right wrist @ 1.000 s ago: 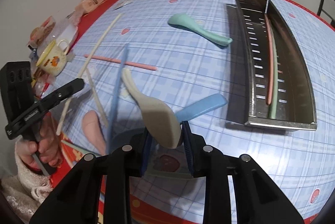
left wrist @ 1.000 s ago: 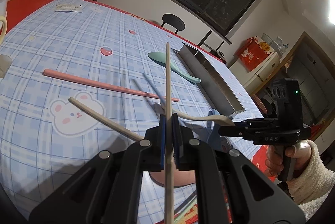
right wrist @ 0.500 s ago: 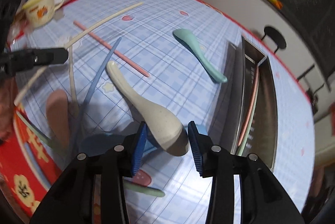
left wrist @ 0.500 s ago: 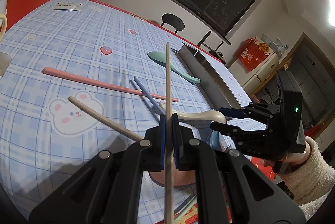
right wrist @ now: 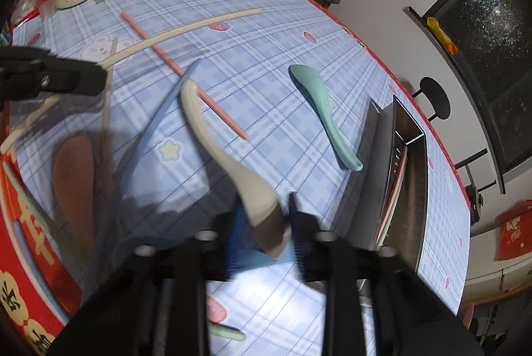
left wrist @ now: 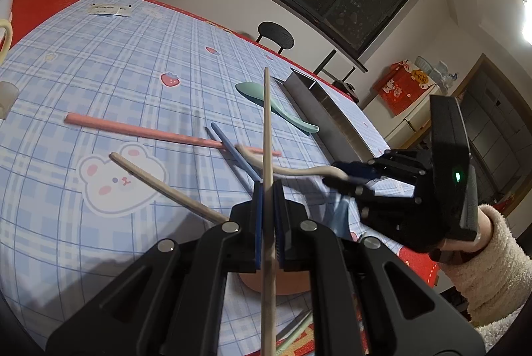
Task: Organize utensils
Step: 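Grasp the beige spoon handle with the right gripper while the left gripper holds the beige chopstick, then carry the beige spoon and beige chopstick over the metal caddy with both grippers, then lower both grippers into the caddy and open them to release the utensils, then move both grippers back over the scattered utensils on the table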
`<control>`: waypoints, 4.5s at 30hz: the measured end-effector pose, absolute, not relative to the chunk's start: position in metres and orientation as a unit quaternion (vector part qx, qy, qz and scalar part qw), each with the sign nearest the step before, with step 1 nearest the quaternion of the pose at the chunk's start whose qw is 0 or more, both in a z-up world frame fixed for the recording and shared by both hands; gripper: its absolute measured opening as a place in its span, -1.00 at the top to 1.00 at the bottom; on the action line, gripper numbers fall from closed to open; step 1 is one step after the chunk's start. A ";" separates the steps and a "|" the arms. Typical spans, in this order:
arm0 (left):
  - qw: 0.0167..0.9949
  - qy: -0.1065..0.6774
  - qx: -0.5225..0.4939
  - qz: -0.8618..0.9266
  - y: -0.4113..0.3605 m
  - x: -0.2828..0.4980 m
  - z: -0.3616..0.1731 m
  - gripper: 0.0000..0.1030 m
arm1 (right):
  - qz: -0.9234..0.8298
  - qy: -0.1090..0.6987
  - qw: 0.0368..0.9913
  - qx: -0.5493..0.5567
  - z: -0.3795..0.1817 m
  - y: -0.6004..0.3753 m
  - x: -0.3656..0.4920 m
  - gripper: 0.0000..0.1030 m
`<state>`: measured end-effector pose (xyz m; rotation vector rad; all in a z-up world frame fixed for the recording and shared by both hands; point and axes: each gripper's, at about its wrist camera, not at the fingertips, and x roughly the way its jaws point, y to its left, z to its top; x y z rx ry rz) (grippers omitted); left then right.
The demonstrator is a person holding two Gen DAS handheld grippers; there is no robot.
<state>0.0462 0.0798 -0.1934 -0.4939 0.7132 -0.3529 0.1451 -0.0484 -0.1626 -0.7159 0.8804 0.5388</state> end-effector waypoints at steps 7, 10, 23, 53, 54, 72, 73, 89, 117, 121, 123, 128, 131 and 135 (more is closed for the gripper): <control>0.891 0.345 -0.241 -0.169 0.080 0.047 -0.195 0.80 | 0.267 0.451 0.812 -0.257 -0.167 -0.057 0.166 0.82; 0.891 0.346 -0.243 -0.167 0.080 0.046 -0.195 0.80 | 0.273 0.455 0.815 -0.232 -0.168 -0.060 0.167 0.82; 0.896 0.346 -0.238 -0.146 0.079 0.045 -0.194 0.80 | 0.286 0.434 0.853 -0.050 -0.162 -0.111 0.166 0.87; 0.896 0.371 -0.224 -0.094 0.036 0.092 -0.156 0.80 | 0.161 0.335 0.901 0.222 -0.142 -0.261 0.219 0.87; 0.895 0.371 -0.224 -0.104 0.027 0.100 -0.154 0.80 | 0.159 0.335 0.902 0.222 -0.142 -0.262 0.219 0.87; 0.851 0.391 -0.314 -0.155 -0.105 0.247 -0.162 0.80 | 0.119 0.382 0.881 0.253 -0.167 -0.268 0.232 0.87; 0.851 0.392 -0.317 -0.150 -0.107 0.251 -0.163 0.80 | 0.119 0.385 0.879 0.255 -0.168 -0.269 0.233 0.87; 0.851 0.405 -0.313 -0.121 -0.118 0.278 -0.176 0.73 | 0.123 0.395 0.875 0.250 -0.172 -0.262 0.237 0.73; 0.944 0.305 -0.110 -0.068 -0.018 0.165 -0.103 -0.88 | 0.155 0.307 0.934 0.099 -0.135 -0.215 0.206 -0.88; 0.948 0.303 -0.083 -0.048 0.008 0.135 -0.105 -0.88 | 0.185 0.308 0.930 0.078 -0.136 -0.200 0.202 -0.88; 0.949 0.304 -0.076 -0.041 0.023 0.114 -0.108 -0.88 | 0.202 0.303 0.929 0.068 -0.135 -0.192 0.199 -0.89; 0.943 0.322 -0.074 -0.031 0.049 0.074 -0.122 -0.88 | 0.225 0.283 0.931 0.041 -0.132 -0.176 0.189 -0.89; 0.943 0.325 -0.071 -0.024 0.060 0.053 -0.131 -0.88 | 0.250 0.285 0.924 0.049 -0.132 -0.170 0.188 -0.88; 0.941 0.331 -0.068 -0.013 0.072 0.040 -0.143 -0.88 | 0.276 0.316 0.907 0.040 -0.134 -0.154 0.186 -0.89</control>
